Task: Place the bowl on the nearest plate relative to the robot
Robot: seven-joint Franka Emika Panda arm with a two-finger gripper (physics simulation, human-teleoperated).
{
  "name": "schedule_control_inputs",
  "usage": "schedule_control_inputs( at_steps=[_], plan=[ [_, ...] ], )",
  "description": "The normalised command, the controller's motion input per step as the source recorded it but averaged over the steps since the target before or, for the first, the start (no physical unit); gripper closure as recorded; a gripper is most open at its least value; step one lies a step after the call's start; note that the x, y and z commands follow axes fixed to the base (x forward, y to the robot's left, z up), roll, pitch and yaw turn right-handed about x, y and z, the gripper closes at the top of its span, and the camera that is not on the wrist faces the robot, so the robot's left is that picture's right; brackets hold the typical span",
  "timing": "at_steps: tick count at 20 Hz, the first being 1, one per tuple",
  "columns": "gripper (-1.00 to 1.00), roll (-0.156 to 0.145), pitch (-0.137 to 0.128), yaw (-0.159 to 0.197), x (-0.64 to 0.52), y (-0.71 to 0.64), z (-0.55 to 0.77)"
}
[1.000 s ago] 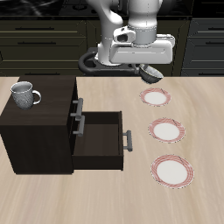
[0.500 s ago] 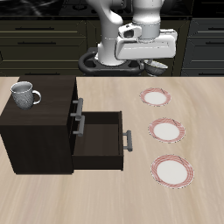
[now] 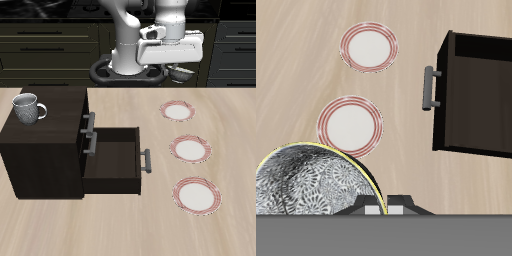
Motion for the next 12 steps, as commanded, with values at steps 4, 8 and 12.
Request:
schedule_control_inputs(
  at_steps=[4, 8, 12],
  plan=[
    [1.0, 0.012, -0.05, 0.0, -0.29, 0.12, -0.12],
    [1.0, 0.088, 0.002, 0.013, 0.14, 0.18, -0.02],
    [1.0, -0.005, 0.003, 0.0, 0.15, 0.09, -0.2]
  ],
)
